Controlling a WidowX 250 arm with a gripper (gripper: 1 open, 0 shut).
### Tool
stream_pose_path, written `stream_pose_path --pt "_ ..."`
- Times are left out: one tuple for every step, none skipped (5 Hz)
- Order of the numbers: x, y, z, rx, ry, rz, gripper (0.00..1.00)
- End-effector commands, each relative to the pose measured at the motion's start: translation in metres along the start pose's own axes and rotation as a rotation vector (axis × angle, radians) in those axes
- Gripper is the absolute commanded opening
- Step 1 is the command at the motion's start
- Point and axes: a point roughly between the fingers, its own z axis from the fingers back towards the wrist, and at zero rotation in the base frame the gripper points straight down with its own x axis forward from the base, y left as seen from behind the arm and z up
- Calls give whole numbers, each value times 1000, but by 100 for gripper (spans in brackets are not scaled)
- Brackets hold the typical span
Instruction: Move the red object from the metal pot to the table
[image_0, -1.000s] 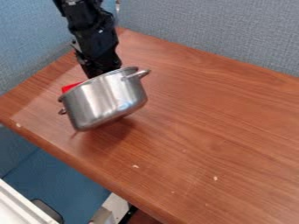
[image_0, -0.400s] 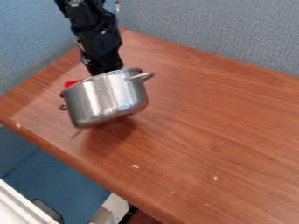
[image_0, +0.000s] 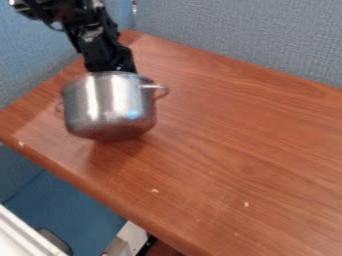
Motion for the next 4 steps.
stream_pose_path --pt "-49 -18 -48 -143 157 -36 0" --pt "-47 -23 -53 -148 156 -111 0" --pt "-50 -24 -54 -156 162 -149 0" --pt "-54 -23 -55 -164 173 -187 0"
